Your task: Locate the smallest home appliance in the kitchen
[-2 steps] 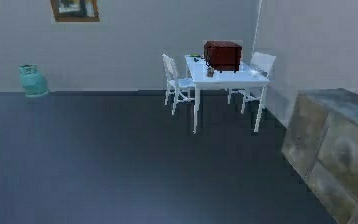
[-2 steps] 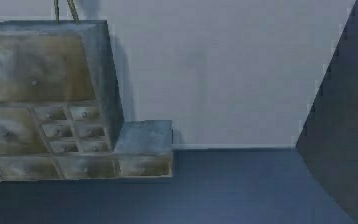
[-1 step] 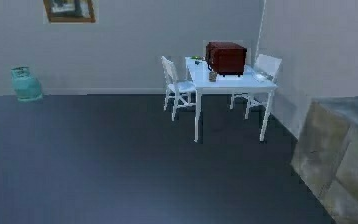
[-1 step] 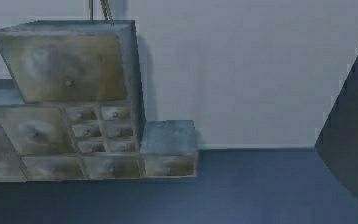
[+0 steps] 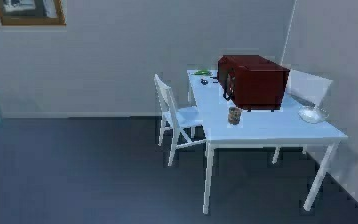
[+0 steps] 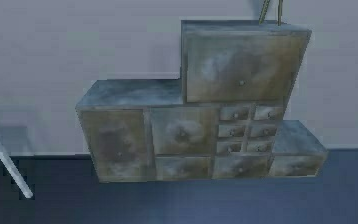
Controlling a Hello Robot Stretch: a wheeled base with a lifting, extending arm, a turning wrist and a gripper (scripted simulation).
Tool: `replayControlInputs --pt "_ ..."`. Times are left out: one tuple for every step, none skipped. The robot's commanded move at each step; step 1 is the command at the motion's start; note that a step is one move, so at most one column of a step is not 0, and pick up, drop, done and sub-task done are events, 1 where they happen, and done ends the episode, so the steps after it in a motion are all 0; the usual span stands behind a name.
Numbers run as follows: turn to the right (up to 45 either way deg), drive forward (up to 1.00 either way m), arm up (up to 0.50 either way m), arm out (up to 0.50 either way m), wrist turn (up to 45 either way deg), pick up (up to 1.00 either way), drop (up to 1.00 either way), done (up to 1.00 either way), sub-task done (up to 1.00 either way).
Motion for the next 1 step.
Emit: replayControlInputs --pt "3.0 0.00 0.00 0.00 0.0 0.00 0.00 0.00 0.00"
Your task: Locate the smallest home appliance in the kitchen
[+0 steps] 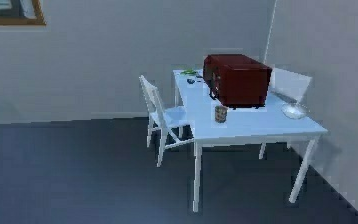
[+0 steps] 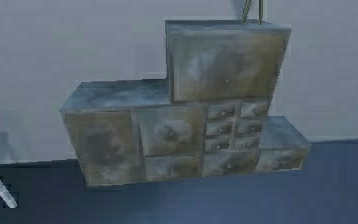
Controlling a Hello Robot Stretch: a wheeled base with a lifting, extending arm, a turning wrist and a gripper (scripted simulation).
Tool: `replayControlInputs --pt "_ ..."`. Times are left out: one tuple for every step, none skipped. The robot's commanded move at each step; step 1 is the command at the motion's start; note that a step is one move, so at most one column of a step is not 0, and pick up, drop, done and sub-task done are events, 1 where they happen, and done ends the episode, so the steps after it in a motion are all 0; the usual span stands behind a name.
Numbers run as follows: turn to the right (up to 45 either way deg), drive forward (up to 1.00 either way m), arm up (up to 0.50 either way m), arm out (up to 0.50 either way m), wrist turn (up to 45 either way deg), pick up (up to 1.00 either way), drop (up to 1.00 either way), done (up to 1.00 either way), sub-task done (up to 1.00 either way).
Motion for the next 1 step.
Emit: replayControlInputs --pt "0.0 0.65 0.00 0.00 0.0 0.00 0.00 0.00 0.00"
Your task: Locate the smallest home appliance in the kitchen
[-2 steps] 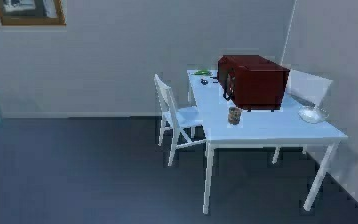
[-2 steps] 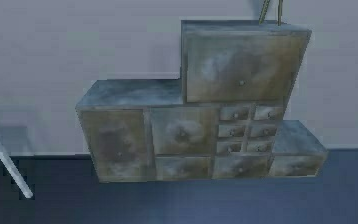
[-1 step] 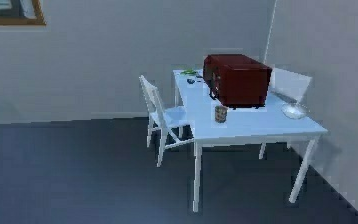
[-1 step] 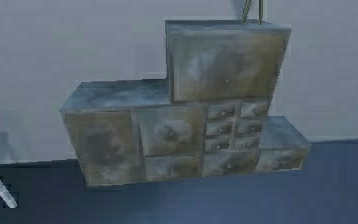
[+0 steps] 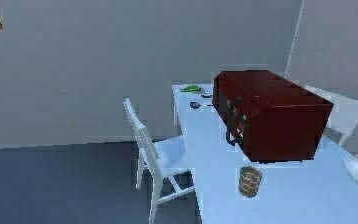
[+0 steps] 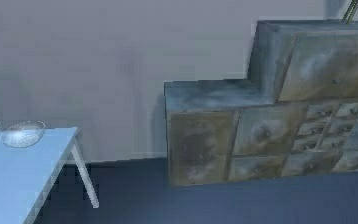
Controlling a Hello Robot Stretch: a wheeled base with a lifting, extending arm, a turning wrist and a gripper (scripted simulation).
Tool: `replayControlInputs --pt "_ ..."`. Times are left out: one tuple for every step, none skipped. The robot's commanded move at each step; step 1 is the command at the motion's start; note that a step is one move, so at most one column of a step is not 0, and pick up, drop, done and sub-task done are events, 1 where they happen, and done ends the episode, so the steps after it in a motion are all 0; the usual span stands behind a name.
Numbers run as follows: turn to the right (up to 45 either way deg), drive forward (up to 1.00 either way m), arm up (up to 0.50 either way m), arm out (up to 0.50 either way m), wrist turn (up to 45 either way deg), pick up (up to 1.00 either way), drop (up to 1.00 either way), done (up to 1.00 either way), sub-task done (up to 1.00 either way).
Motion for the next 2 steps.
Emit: replayControlInputs --pt "21.0 0.00 0.00 0.00 0.0 0.00 0.00 0.00 0.00" --pt "0.0 0.00 0.00 0.00 0.0 0.00 0.00 1.00 0.00"
